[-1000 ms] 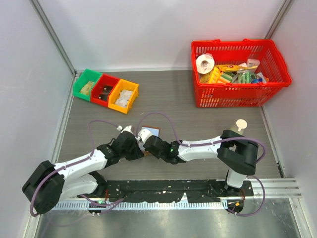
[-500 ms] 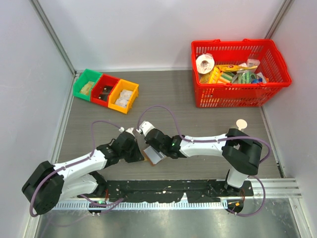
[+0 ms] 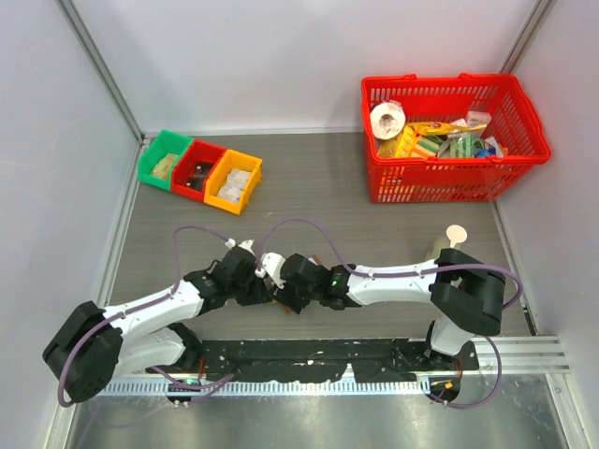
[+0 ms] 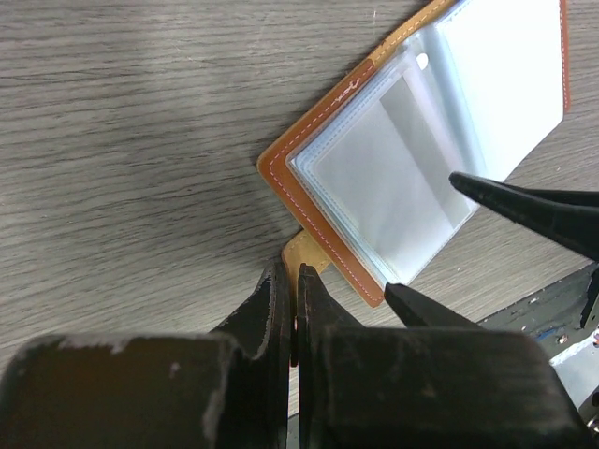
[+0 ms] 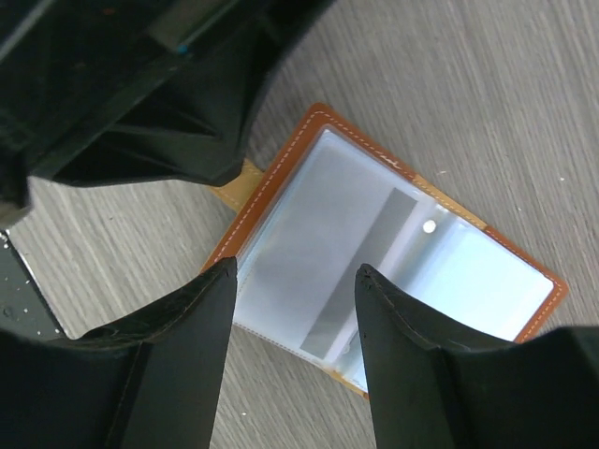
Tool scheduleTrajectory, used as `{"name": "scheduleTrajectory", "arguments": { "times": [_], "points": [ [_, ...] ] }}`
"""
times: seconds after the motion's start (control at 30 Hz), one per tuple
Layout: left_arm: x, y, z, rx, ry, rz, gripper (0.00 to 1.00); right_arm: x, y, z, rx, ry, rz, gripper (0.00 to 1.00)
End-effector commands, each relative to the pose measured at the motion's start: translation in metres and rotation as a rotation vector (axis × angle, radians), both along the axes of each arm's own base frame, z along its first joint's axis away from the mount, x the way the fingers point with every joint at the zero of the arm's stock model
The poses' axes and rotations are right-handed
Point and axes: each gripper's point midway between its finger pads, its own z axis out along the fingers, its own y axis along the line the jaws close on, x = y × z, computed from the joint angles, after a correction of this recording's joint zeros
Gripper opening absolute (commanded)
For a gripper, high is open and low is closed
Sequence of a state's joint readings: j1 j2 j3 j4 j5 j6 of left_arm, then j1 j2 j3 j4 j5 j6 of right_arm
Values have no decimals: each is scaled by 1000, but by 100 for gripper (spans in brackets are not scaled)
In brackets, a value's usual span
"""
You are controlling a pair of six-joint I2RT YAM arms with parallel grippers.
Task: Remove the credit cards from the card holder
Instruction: Remove the credit card from the card holder.
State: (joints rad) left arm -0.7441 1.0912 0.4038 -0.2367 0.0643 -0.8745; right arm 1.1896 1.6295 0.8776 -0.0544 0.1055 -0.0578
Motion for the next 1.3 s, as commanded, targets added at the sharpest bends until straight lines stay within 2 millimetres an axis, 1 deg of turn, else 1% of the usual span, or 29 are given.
{"name": "scheduleTrajectory", "arguments": {
  "times": [0.0,0.23,0.43,0.47,0.57,0.6,0.63,0.67,0.7,0.77,0.8,0.83,0.93,1.0,1.13,1.27],
  "points": [
    [8,-8,12,-19,-36,-23,0,-11,7,1,-2,-10,91,59],
    [6,-11,12,-27,-21,-39,0,-11,-2,-9,-67,-23,94,59],
    [4,-15,13,-40,-13,-54,0,-12,-3,-19,-113,-21,107,59],
    [3,-15,14,-44,-12,-57,0,-10,-5,-22,-126,-25,99,59],
    [1,-19,15,-60,-2,-73,0,-2,-8,-25,-142,-51,59,57],
    [0,-20,14,-63,2,-79,0,2,-9,-25,-146,-66,38,54],
    [-1,-20,14,-65,4,-85,0,5,-9,-23,-143,-79,21,48],
    [-2,-21,14,-69,5,-94,0,10,-11,-22,-150,-98,-1,46],
    [-2,-23,16,-75,7,-102,0,12,-10,-19,-142,-113,-14,38],
    [-5,-25,16,-83,15,-122,0,20,-11,-14,-134,-146,-50,30],
    [-6,-26,16,-86,18,-129,0,24,-13,-12,-135,-167,-69,29],
    [-7,-28,17,-91,20,-140,0,28,-14,-7,-126,-190,-91,25],
    [-10,-30,18,-96,26,-162,0,36,-12,2,-105,-225,-121,18],
    [-12,-32,19,-101,28,-174,0,40,-12,7,-101,-249,-139,10],
    [-14,-34,21,-107,25,-188,0,49,-14,10,-109,-283,-171,5],
    [-15,-34,24,-108,20,-188,0,51,-13,10,-106,-282,-178,3]
  ]
}}
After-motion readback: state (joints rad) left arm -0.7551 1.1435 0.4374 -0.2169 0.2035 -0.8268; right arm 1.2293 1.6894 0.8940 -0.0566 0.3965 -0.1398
